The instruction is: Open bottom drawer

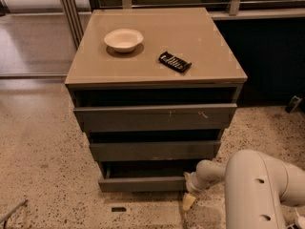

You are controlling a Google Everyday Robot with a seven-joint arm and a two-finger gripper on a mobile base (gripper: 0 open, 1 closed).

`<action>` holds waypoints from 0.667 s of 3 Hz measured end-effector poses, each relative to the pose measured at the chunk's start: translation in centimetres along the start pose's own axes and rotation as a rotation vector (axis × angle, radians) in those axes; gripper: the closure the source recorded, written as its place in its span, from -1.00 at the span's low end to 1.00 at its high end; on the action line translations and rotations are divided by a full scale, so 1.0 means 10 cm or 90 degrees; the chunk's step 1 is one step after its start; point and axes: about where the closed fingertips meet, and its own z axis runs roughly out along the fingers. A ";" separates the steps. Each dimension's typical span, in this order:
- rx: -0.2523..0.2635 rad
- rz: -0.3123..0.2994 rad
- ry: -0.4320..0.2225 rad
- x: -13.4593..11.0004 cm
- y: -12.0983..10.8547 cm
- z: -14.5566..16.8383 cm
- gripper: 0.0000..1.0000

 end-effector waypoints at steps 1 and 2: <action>-0.029 0.009 -0.010 -0.02 0.24 -0.01 -1.00; -0.057 0.020 -0.017 -0.01 0.47 -0.01 -1.00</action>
Offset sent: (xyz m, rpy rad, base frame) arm -0.0692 0.0122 0.0072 0.0684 0.1310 0.0021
